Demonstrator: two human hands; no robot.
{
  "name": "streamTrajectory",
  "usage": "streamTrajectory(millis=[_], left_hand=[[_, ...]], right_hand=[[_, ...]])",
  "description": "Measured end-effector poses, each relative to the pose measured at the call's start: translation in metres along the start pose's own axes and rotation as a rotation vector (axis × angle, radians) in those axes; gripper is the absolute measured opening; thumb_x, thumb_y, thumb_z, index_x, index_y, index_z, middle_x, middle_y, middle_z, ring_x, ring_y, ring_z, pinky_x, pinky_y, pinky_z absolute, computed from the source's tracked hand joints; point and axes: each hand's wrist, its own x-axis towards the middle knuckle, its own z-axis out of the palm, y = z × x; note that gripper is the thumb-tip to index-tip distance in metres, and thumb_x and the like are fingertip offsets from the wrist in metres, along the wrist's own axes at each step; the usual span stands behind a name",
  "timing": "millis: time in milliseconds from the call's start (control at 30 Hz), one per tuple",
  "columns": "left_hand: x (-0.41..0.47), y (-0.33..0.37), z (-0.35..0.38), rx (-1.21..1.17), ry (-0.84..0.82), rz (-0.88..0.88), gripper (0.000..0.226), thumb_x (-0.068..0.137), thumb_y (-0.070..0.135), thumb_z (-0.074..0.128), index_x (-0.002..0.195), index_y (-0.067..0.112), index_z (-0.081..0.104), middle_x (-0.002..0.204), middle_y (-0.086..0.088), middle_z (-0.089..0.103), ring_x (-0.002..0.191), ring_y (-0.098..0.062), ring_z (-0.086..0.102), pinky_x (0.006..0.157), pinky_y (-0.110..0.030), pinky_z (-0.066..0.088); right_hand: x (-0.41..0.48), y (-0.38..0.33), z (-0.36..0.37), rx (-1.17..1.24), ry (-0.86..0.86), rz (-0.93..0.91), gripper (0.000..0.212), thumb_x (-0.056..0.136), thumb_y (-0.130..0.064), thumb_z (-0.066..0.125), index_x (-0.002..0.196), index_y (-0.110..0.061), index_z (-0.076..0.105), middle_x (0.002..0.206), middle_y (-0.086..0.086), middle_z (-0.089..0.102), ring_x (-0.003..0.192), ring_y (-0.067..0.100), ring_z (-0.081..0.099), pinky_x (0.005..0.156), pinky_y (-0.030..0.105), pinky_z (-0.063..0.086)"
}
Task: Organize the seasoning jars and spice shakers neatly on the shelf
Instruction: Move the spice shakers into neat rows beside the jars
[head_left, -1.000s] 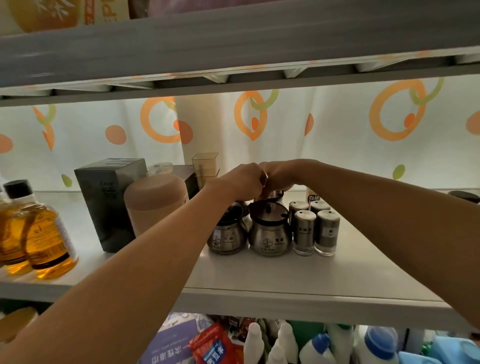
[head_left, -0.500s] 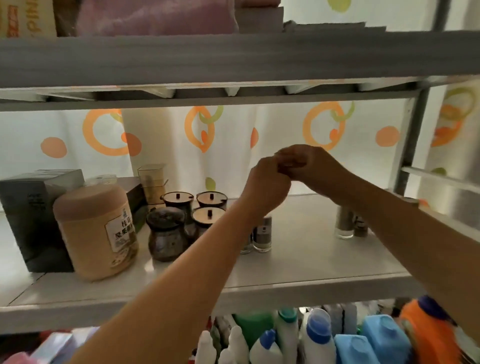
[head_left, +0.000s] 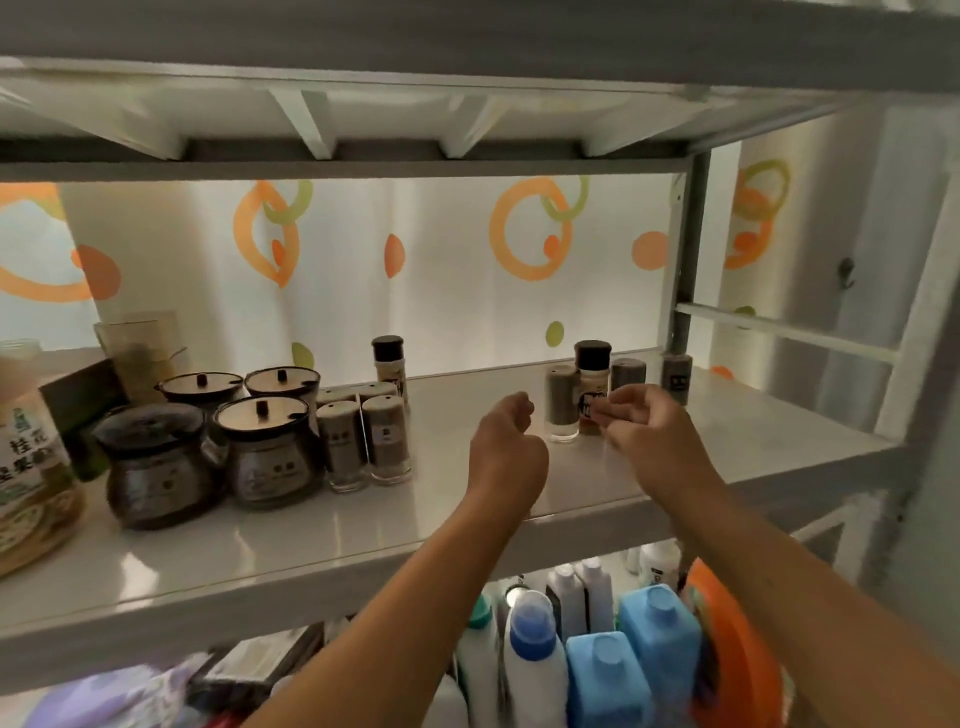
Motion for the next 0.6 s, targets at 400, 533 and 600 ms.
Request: streamTrajectory(millis=[400, 533, 600], left_hand=[[0.013, -0.003, 0.009, -0.009, -0.106, -0.103, 0.073, 0.078, -0.019, 0.035, 0.145, 0.01, 0.037, 0.146, -0.009, 0.047, 0.135, -0.02, 0.043, 0.111, -0.031, 0.034], [0.014, -0.004, 0.01, -0.024, -0.11, -0.118, 0.072, 0.077, -0.017, 0.036, 0.144, 0.01, 0.039, 0.143, -0.008, 0.049, 0.133, -0.021, 0.045, 0.112, -0.035, 0.035], [0.015, -0.005, 0.01, -0.031, -0.089, -0.118, 0.072, 0.073, -0.008, 0.04, 0.142, 0.013, 0.044, 0.14, -0.007, 0.053, 0.132, -0.022, 0.046, 0.112, -0.038, 0.035]], right_hand=[[0.012, 0.008, 0.005, -0.121, -0.09, 0.087, 0.024, 0.089, -0.003, 0.056, 0.106, -0.018, 0.056, 0.112, 0.003, 0.065, 0.106, 0.019, 0.06, 0.097, 0.038, 0.051], [0.012, 0.007, 0.008, -0.142, -0.12, 0.088, 0.022, 0.088, -0.004, 0.056, 0.102, -0.02, 0.059, 0.109, 0.003, 0.066, 0.104, 0.019, 0.061, 0.093, 0.035, 0.053], [0.012, 0.008, 0.009, -0.074, -0.112, 0.106, 0.023, 0.087, -0.002, 0.054, 0.096, -0.022, 0.061, 0.106, 0.004, 0.069, 0.103, 0.022, 0.065, 0.093, 0.042, 0.055]])
